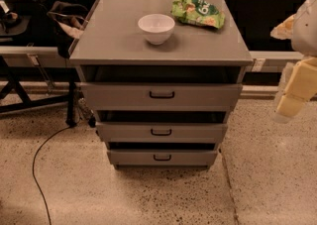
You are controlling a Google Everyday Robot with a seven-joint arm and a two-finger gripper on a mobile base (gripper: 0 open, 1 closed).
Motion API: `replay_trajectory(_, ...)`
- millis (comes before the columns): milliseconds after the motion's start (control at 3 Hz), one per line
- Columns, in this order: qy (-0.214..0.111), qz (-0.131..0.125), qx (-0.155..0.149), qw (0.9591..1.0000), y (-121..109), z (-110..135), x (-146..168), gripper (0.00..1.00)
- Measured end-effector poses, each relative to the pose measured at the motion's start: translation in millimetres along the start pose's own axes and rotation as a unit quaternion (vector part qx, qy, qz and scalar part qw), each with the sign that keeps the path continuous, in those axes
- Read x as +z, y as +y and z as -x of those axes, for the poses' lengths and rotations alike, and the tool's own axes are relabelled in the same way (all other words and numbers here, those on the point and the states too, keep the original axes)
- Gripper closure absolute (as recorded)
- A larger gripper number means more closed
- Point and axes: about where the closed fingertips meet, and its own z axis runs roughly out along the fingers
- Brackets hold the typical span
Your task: Open middle drawer
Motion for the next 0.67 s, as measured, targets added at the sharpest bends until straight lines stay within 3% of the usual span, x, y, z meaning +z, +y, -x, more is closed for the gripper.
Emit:
replay_trajectory(333,-0.005,-0.002,0.001,1.0000,0.2,0.0,0.2,0.00)
replay_trajectory(667,-0.039,-0.015,0.004,0.9991,2.5,-0.5,1.8,0.00)
